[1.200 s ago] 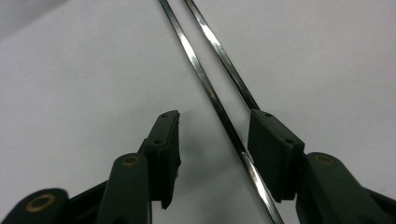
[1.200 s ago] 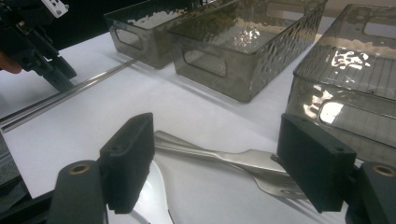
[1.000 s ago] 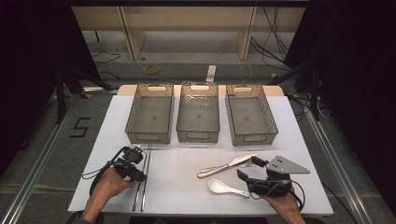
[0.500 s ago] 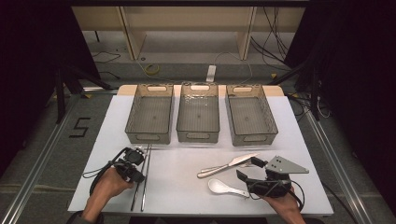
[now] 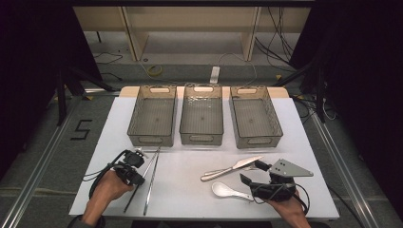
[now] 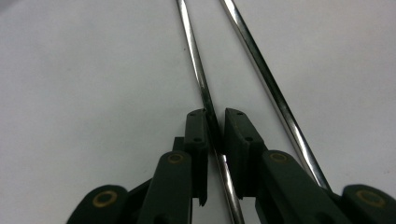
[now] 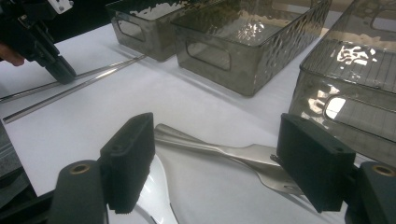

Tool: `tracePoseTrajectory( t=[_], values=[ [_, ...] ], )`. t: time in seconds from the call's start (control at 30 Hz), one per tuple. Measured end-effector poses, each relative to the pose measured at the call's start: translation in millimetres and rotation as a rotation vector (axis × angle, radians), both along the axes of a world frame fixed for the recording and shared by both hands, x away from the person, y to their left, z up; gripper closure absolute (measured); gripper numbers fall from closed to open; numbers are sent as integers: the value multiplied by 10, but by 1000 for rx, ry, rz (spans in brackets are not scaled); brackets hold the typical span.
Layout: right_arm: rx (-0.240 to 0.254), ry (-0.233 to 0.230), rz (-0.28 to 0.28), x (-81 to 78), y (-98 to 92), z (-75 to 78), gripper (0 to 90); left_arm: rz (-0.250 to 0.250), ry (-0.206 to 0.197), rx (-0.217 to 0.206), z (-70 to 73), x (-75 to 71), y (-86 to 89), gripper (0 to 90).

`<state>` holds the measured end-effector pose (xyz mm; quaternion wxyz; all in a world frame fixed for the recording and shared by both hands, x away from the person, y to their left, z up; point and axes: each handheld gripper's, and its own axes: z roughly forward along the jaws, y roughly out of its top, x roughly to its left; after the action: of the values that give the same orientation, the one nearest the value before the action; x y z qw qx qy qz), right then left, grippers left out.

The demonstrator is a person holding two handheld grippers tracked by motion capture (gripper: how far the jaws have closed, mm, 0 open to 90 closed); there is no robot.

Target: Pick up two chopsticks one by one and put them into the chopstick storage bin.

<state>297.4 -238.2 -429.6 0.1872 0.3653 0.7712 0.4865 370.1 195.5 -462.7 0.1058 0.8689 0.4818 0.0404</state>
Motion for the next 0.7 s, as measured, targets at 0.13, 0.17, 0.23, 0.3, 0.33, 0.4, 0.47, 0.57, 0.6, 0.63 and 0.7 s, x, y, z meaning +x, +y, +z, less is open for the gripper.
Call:
tracePoseTrajectory(
  t=[0.13, 0.17, 0.23, 0.3, 0.33, 0.4, 0.47, 0.57, 0.6, 0.63, 0.7],
  values=[
    [-3, 2, 2, 0, 7, -4, 288, 1, 4, -2, 1, 6, 17, 814],
    [-3, 2, 1, 0, 9, -5, 288, 6, 2, -6, -2, 5, 14, 814],
    [-8, 2, 3, 2, 11, -8, 287, 1, 4, -1, 2, 7, 16, 817],
    [-8, 3, 3, 4, 12, -10, 287, 6, 2, -5, 0, 6, 17, 821],
    [-9, 2, 4, 3, 13, -10, 287, 6, 1, -7, -1, 5, 19, 824],
    [-11, 2, 5, -1, 16, -10, 287, 12, -1, -12, -4, 6, 23, 831],
    [-14, 3, 7, -2, 21, -11, 287, 7, 4, -10, -1, 11, 34, 842],
    [-21, 4, 11, 0, 29, -16, 287, 14, 7, -27, -5, 19, 51, 844],
    [-22, 2, 13, 2, 34, -20, 287, 14, 7, -28, -5, 20, 52, 844],
    [-23, 5, 13, 2, 38, -20, 287, 13, 7, -29, -5, 19, 52, 845],
    [-27, 4, 17, 2, 42, -21, 287, 11, 7, -31, -5, 19, 55, 846]
  ],
)
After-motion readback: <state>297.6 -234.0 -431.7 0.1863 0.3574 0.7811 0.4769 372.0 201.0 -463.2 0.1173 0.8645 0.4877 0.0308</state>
